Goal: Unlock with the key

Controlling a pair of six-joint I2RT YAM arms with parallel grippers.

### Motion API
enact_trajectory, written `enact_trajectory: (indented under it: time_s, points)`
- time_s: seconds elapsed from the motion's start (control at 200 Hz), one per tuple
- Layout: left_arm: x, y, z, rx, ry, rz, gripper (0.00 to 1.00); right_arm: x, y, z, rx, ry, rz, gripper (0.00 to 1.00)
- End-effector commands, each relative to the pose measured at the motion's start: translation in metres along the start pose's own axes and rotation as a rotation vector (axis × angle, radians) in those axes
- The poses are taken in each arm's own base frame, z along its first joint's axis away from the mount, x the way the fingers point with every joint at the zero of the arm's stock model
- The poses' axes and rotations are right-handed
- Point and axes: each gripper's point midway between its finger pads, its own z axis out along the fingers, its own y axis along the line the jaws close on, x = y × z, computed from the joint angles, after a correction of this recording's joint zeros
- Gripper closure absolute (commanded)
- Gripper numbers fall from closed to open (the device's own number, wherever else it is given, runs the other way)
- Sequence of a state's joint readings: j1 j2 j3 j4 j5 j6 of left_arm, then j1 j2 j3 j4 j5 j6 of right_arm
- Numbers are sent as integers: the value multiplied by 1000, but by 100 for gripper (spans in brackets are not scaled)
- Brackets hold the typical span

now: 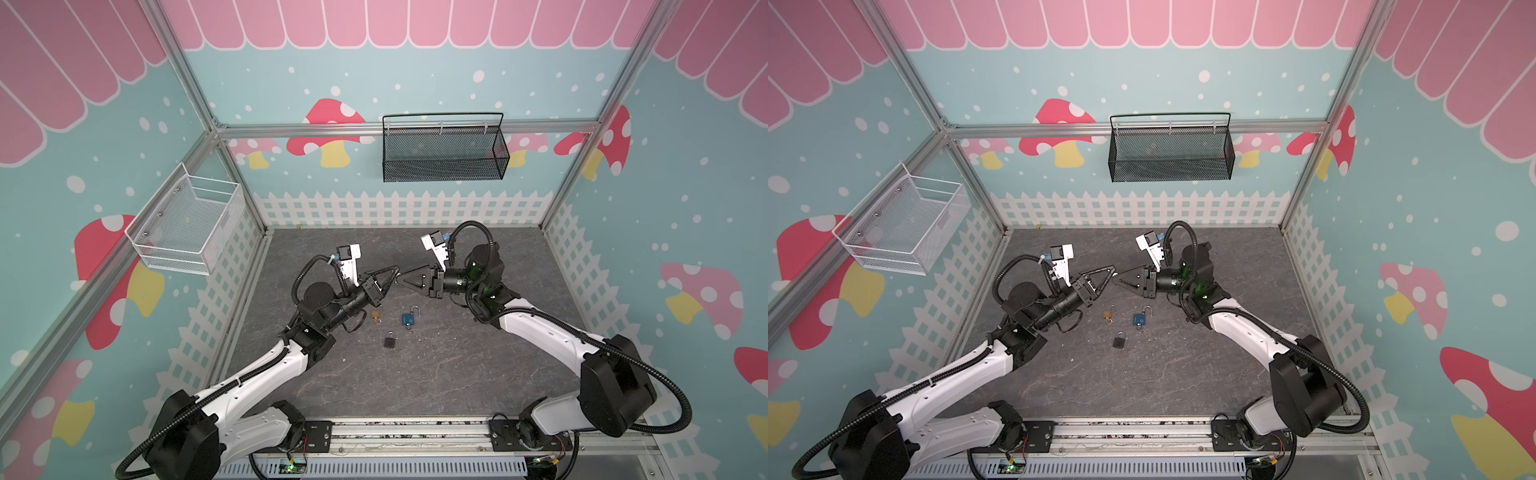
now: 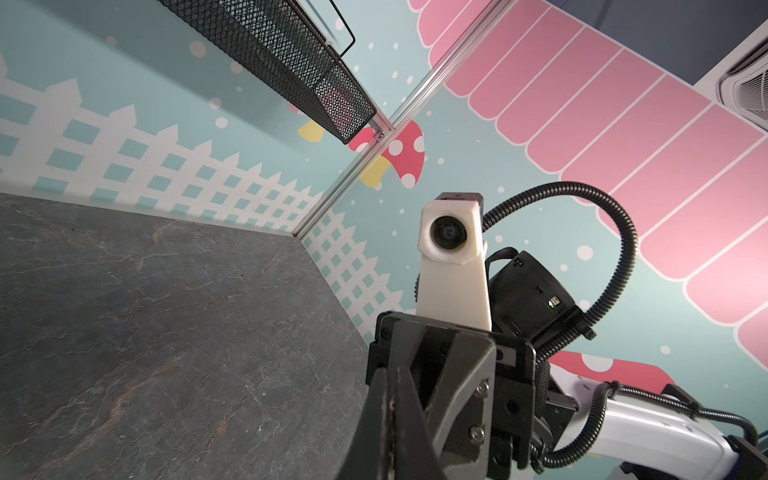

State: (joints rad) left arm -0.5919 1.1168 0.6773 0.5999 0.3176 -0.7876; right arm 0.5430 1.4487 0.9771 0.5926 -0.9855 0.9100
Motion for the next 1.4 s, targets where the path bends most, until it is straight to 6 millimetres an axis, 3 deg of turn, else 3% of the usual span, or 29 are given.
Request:
enact_trajectory:
  time_s: [0.0,0.5,0.62,0.84,0.935,1.101,1.391]
  points:
    - [-8,-11,4,27,-14,23,100,-6,6,1,-20,-11,-31,84]
    - [-6,-13,0,23,0,41,100,-5,-1,-1,23,-26,-35,100]
    - [-8,-13,-2,7,-4,41,100,-5,-2,-2,36,-28,-42,100]
    - [-13,-10,-10,-45,-18,53,60,5,-16,-5,113,3,-38,100]
    - [-11,12,-20,-203,4,32,52,15,-25,-10,174,30,-38,100]
    - [3,46,-46,-428,71,7,49,41,-39,-23,266,77,2,100]
    - [73,90,-70,-634,330,-41,43,99,-65,-50,424,175,105,100]
